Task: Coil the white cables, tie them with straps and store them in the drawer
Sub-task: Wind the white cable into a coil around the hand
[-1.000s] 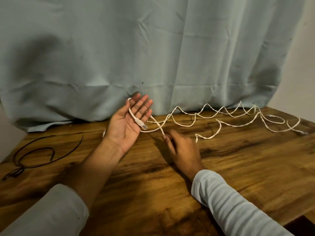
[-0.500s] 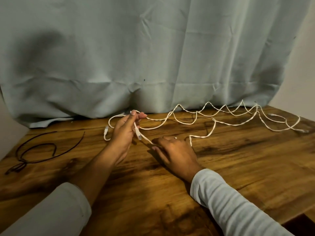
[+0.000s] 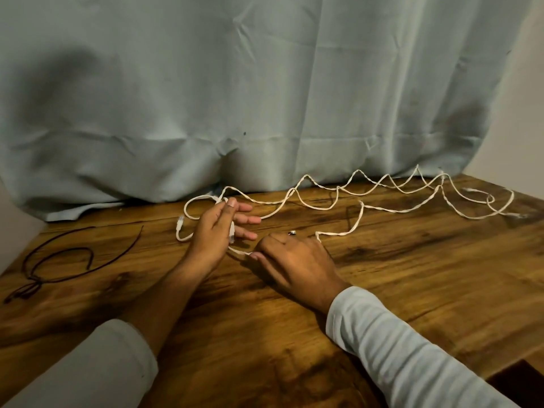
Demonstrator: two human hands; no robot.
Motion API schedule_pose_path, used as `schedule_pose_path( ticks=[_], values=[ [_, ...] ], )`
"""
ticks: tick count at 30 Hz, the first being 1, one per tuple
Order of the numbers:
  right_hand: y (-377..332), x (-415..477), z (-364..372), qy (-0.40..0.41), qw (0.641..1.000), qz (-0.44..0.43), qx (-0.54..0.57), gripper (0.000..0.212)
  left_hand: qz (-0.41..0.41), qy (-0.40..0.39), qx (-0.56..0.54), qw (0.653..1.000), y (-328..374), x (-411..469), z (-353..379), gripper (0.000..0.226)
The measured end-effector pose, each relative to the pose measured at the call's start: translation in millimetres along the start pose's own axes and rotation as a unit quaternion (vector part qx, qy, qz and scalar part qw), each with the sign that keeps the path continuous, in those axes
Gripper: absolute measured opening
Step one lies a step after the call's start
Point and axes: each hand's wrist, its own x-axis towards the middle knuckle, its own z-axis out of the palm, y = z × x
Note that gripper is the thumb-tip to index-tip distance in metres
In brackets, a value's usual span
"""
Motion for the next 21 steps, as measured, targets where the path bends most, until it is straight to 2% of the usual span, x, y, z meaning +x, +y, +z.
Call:
schedule_pose_path(
  ticks=[4,10,14,18,21],
  values=[
    [-1.7,0.1,-1.2,0.016,1.0,0.003,0.012,0.023,0.013,-0.012,0.078,0.997,-6.4,-1.4,-5.4,0.042],
    [3.6,-0.7,-3.9,0.05,0.998,0.021,0.027,0.026,-0.014,-0.13,0.085,0.988,-10.2,-3.2,-1.8,0.034],
    [8.2,-1.3,-7.1,0.085,0.995,0.033,0.04,0.021,-0.002,-0.183,0.149,0.972,-3.3,-11.2,6.6,0.044],
    [22.2,-3.4,-9.5,0.129,0.987,0.08,0.053,0.02,-0.034,-0.198,0.106,0.974,-0.2,-12.3,11.4,0.056],
    [29.0,-3.6,-7.0,0.14,0.983,0.099,0.071,0.022,-0.096,-0.234,-0.018,0.967,3.0,-11.4,16.7,0.051]
  ],
)
